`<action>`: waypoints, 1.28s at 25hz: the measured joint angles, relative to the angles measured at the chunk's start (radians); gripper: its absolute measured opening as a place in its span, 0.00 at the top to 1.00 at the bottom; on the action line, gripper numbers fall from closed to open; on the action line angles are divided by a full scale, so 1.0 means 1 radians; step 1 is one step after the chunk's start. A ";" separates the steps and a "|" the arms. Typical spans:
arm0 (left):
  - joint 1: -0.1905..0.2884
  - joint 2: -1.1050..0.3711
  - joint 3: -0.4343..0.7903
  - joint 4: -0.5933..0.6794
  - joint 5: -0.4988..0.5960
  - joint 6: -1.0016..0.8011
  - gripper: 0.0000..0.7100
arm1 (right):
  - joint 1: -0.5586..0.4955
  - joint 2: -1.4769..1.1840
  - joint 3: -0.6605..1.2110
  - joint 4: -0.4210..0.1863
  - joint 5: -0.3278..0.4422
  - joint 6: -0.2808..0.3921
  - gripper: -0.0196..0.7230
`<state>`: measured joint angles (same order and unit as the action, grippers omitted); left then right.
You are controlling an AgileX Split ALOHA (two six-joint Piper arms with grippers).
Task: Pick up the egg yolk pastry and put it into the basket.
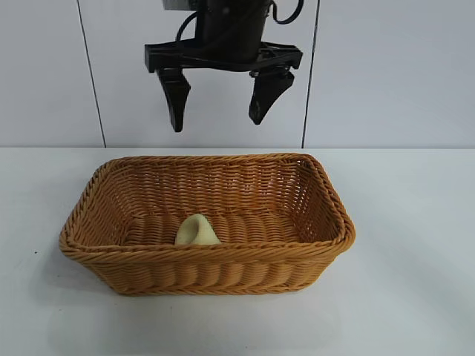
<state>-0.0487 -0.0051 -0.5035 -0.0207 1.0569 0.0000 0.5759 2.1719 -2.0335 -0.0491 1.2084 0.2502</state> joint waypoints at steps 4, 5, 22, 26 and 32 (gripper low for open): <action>0.000 0.000 0.000 0.000 0.000 0.000 0.15 | -0.070 0.000 0.000 0.000 0.007 -0.033 0.04; 0.000 0.000 0.000 0.000 0.000 0.000 0.15 | -0.093 0.000 0.000 0.000 0.008 -0.040 0.04; 0.000 0.000 0.000 0.000 0.000 0.000 0.15 | -0.535 0.000 0.000 -0.029 0.013 -0.073 0.04; 0.000 0.000 0.000 0.000 0.000 0.000 0.15 | -0.548 -0.005 0.005 -0.029 0.012 -0.082 0.04; 0.000 0.000 0.000 0.000 0.000 0.000 0.15 | -0.548 -0.104 0.183 -0.014 0.011 -0.118 0.04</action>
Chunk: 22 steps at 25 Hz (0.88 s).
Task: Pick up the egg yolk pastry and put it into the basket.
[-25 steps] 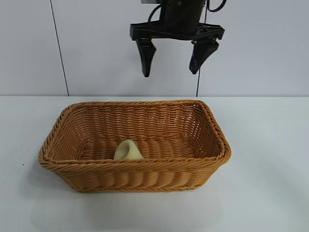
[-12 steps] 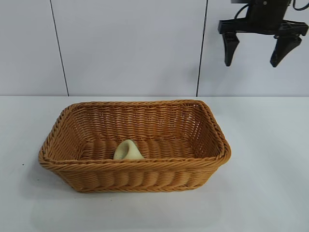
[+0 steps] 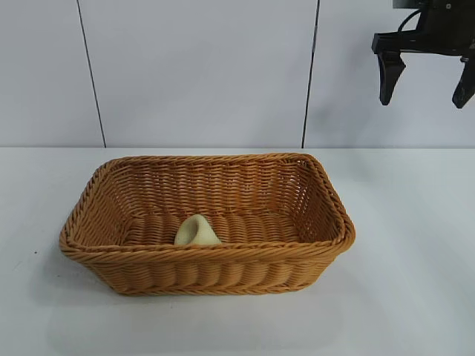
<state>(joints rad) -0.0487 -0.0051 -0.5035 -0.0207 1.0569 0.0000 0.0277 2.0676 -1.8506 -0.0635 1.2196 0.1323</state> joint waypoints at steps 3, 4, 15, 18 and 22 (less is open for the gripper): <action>0.000 0.000 0.000 0.000 0.000 0.000 0.15 | 0.000 -0.097 0.133 0.000 0.000 -0.010 0.04; 0.000 0.000 0.000 0.000 0.000 0.000 0.15 | 0.000 -0.127 0.181 0.000 0.000 -0.011 0.04; 0.000 0.000 0.000 0.000 0.000 0.000 0.15 | 0.000 -0.601 0.664 0.052 0.000 -0.011 0.04; 0.000 0.000 0.000 0.000 0.000 0.000 0.15 | 0.000 -0.756 0.787 0.063 0.000 -0.011 0.04; 0.000 0.000 0.000 0.000 0.000 0.000 0.15 | 0.000 -0.962 0.949 0.063 -0.007 -0.011 0.04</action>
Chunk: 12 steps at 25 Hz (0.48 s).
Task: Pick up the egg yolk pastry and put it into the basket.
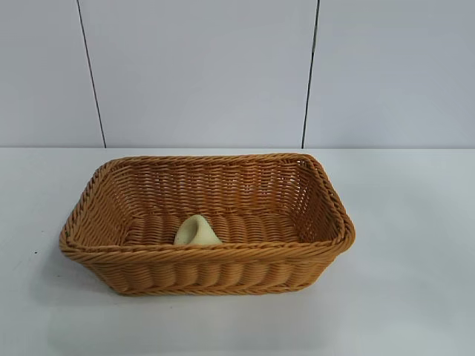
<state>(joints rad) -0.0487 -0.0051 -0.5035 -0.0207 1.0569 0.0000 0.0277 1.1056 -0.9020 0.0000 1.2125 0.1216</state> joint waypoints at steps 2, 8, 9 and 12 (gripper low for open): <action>0.000 0.000 0.000 0.000 0.000 0.000 0.15 | 0.000 -0.108 0.085 0.000 -0.043 0.000 0.04; 0.000 0.000 0.000 0.000 0.000 0.000 0.15 | 0.000 -0.413 0.312 0.000 -0.183 -0.034 0.04; 0.000 0.000 0.000 0.000 0.000 0.000 0.15 | 0.000 -0.464 0.344 0.000 -0.190 -0.044 0.04; 0.000 0.000 0.000 0.000 0.000 0.000 0.15 | 0.000 -0.594 0.402 0.006 -0.188 -0.065 0.04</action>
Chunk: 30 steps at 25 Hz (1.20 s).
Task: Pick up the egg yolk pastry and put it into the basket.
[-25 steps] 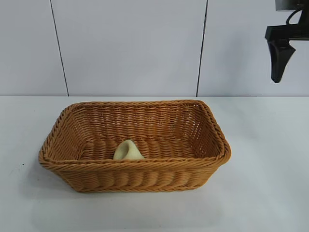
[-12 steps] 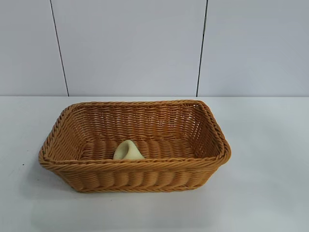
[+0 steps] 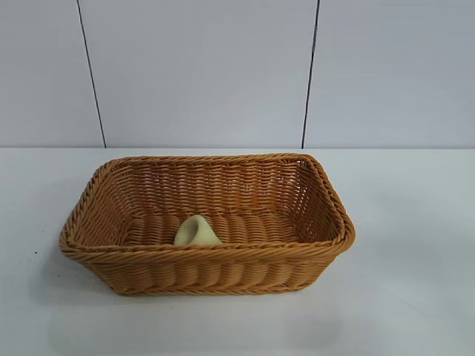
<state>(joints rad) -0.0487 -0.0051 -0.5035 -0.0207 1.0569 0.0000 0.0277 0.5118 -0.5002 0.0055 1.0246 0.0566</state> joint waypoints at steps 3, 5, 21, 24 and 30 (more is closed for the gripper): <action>0.000 0.000 0.000 0.000 0.000 0.000 0.15 | 0.000 -0.105 0.003 0.013 -0.004 -0.008 0.04; 0.000 0.000 0.000 0.000 0.000 0.000 0.15 | 0.000 -0.162 0.003 0.017 -0.004 -0.010 0.04; 0.000 0.000 0.000 0.000 0.000 0.000 0.15 | 0.000 -0.516 0.005 0.018 -0.004 -0.011 0.04; 0.000 0.000 0.000 0.000 0.000 0.000 0.15 | 0.000 -0.516 0.005 0.018 -0.004 -0.011 0.04; 0.000 0.000 0.000 0.000 0.000 0.000 0.15 | 0.000 -0.516 0.005 0.018 -0.004 -0.011 0.04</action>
